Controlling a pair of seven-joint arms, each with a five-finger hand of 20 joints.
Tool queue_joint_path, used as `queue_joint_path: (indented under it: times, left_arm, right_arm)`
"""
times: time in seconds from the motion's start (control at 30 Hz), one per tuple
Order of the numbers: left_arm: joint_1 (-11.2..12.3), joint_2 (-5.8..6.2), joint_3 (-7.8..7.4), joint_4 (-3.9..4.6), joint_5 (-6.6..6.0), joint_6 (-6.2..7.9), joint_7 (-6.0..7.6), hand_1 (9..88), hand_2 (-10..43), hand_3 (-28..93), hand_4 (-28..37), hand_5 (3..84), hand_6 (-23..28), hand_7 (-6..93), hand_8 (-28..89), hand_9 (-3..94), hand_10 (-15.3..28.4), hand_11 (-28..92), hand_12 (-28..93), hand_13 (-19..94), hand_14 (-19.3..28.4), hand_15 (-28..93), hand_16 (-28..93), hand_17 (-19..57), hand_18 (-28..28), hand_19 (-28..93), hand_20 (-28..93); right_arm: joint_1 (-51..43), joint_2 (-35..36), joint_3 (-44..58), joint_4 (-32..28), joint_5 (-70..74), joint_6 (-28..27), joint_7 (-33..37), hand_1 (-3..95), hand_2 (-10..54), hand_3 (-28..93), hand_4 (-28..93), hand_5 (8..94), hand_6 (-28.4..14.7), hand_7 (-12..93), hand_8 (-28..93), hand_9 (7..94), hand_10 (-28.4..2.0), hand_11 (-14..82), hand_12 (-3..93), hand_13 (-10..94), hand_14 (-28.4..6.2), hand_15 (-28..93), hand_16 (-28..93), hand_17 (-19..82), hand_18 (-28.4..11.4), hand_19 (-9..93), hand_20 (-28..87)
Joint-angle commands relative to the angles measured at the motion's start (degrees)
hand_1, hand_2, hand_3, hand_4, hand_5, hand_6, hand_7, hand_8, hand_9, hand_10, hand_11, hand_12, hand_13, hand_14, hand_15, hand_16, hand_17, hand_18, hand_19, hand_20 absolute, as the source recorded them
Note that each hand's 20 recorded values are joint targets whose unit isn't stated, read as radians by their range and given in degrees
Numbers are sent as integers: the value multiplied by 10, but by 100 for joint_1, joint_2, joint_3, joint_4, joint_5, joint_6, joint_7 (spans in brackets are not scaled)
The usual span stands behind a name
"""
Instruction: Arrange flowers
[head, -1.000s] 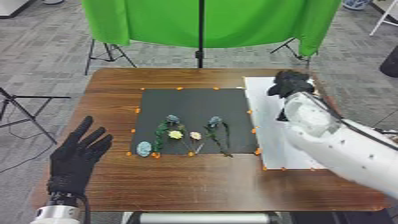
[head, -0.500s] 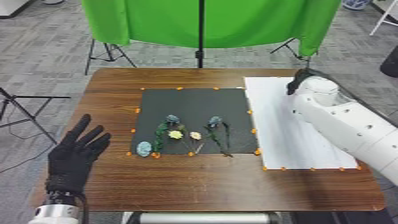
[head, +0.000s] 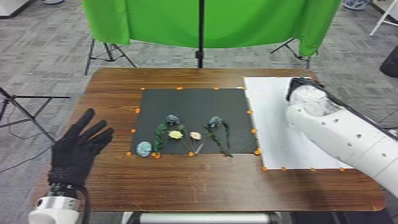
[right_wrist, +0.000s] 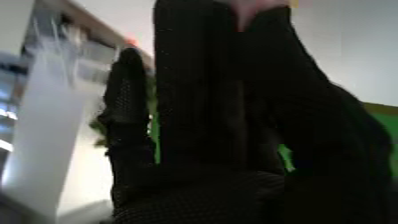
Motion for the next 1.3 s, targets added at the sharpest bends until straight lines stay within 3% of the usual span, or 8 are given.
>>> queue_joint_path:
  times: [0.03,0.27,0.4,0.6,0.77,0.83,1.0,1.3]
  left_arm:
    - [191,-53,-136,-73,-6,59,134,204,65,773,-283,309,52,116,-105,295,183,182,96,211,270,414,-81,-89,284,573,55]
    - [274,-3,-79,-73,-92,66,248,204,64,775,-283,310,53,116,-105,295,183,183,96,211,270,414,-80,-89,284,574,53]
    - [324,-46,-67,-70,-107,86,233,204,64,775,-283,310,53,115,-105,296,184,184,96,211,269,415,-80,-89,284,574,52]
    - [382,57,-42,-83,-191,138,355,205,64,774,-283,310,53,116,-105,295,183,184,95,211,270,415,-80,-89,284,574,51]
    - [314,82,1,-48,-177,58,375,204,64,776,-283,310,53,117,-106,295,183,184,96,211,270,414,-80,-89,284,575,50]
    - [273,-11,-32,-35,-112,13,272,204,64,776,-283,311,53,117,-106,295,183,184,96,211,270,413,-80,-89,284,575,50]
    - [269,66,-8,-38,-168,58,384,205,64,774,-283,311,53,117,-106,295,184,184,95,211,269,413,-80,-89,284,576,49]
    - [281,22,9,-10,-157,18,337,204,63,776,-283,312,54,115,-105,295,183,183,95,212,270,415,-80,-89,284,576,47]
  right_arm:
    - [-230,432,-821,-270,-714,1229,-687,615,-95,641,-283,855,36,198,4,937,-46,112,323,852,1,408,337,389,-153,819,380]
    - [-227,562,-706,-1139,-668,2267,-544,606,-95,658,-283,870,32,192,11,937,-50,144,309,861,-13,425,327,393,-156,824,376]
    - [-854,626,23,-2131,-742,2105,-733,593,-95,684,-283,870,29,189,20,937,-53,147,310,855,-16,434,330,388,-161,828,375]
    - [-1908,203,884,-3040,-879,1532,-773,576,-95,699,-283,852,26,197,32,937,-65,158,338,829,-31,495,298,354,-176,848,379]
    - [-2293,171,789,-3336,-1079,1550,-668,567,-95,708,-283,840,23,202,27,933,-71,159,359,786,-40,561,277,332,-182,857,371]
    - [-2494,176,853,-3396,-1036,1501,-677,564,-95,710,-283,838,23,202,25,929,-72,161,361,778,-39,567,275,327,-183,858,370]
    - [-2533,233,699,-3343,-1298,1500,-610,559,-95,713,-283,827,22,179,4,919,-72,141,363,750,-46,560,266,300,-188,833,356]
    - [-2753,366,819,-3633,-1348,1139,-867,499,-95,725,-283,758,11,161,-18,856,-82,156,347,664,-73,592,228,220,-191,790,365]
